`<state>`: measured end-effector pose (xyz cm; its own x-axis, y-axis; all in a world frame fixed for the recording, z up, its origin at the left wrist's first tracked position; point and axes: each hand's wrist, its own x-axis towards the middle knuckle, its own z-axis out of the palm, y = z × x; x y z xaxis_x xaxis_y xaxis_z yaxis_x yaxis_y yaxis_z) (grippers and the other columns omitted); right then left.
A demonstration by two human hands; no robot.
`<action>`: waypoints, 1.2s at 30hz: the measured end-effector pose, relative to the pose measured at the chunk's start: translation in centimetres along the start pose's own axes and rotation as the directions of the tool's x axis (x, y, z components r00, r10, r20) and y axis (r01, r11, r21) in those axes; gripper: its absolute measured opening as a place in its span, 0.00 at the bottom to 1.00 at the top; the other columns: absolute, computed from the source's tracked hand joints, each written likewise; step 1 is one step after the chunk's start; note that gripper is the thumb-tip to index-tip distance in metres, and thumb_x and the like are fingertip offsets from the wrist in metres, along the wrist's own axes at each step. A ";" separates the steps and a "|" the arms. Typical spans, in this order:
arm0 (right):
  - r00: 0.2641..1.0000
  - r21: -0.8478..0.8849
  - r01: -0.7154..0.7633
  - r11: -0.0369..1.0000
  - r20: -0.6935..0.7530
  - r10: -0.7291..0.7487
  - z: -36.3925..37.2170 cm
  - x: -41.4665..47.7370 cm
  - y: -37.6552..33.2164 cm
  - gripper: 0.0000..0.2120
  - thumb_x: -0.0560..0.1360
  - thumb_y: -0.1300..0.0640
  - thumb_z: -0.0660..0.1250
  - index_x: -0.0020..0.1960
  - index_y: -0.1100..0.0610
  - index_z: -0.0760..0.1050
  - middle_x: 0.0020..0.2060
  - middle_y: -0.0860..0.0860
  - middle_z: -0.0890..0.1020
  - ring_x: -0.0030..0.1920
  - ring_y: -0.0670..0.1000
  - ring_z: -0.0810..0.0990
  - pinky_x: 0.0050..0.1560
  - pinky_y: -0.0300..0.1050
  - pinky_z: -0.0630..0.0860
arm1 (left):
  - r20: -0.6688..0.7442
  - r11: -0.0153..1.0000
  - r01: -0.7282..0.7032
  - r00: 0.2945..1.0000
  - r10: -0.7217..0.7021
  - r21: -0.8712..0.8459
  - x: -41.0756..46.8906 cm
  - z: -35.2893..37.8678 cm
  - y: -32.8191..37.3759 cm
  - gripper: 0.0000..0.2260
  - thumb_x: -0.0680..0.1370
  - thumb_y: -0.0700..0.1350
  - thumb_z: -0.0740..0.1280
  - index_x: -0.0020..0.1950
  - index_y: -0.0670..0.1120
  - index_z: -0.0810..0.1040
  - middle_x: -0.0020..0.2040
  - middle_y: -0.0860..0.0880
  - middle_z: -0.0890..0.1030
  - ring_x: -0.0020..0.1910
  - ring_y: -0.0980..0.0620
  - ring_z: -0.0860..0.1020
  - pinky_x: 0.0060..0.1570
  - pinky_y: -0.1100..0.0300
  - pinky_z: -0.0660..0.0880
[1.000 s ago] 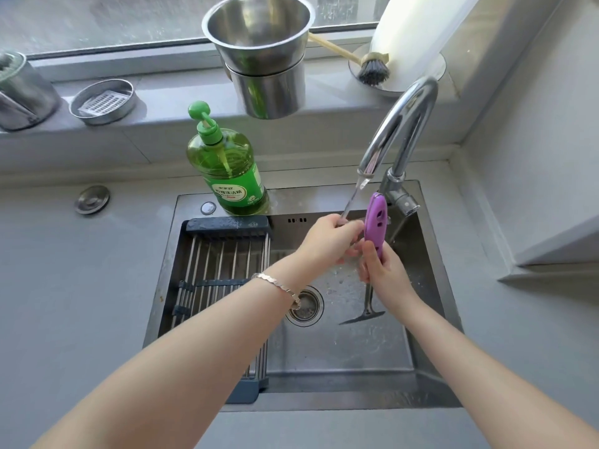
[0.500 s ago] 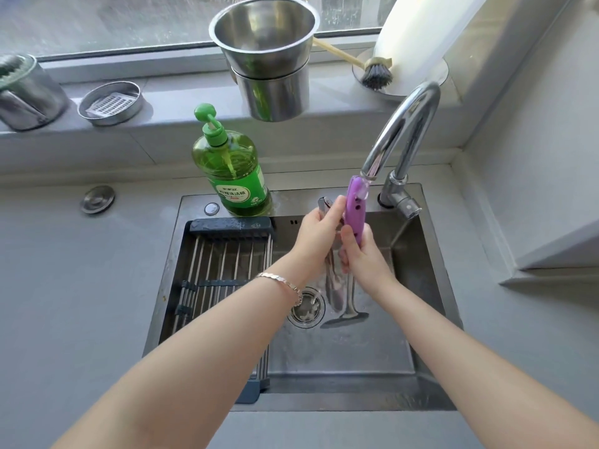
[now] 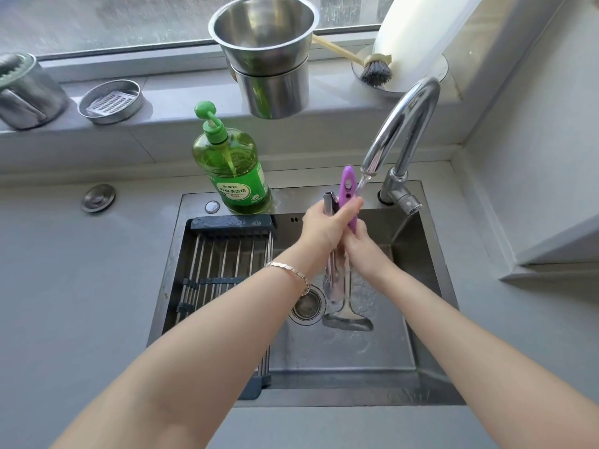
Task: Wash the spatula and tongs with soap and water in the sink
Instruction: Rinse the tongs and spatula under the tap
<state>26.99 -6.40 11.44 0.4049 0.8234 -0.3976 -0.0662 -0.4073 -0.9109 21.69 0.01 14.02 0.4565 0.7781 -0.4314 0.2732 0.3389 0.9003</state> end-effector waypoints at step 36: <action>0.790 -0.017 -0.280 0.960 -0.572 0.220 -7.6 5.2 0.8 0.12 0.75 0.61 0.57 0.58 0.59 0.66 0.48 0.56 0.73 0.47 0.55 0.69 0.46 0.45 0.65 | -0.326 0.999 -0.033 0.945 0.033 0.007 -0.1 -4.2 -1.4 0.07 0.72 0.46 0.71 0.41 0.50 0.72 0.21 0.50 0.77 0.31 0.54 0.74 0.38 0.61 0.74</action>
<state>35.96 -5.44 9.51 0.8272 0.3348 -0.4512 -0.1610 -0.6280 -0.7614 17.74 1.68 13.01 0.1645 0.9189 -0.3587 0.2637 0.3094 0.9136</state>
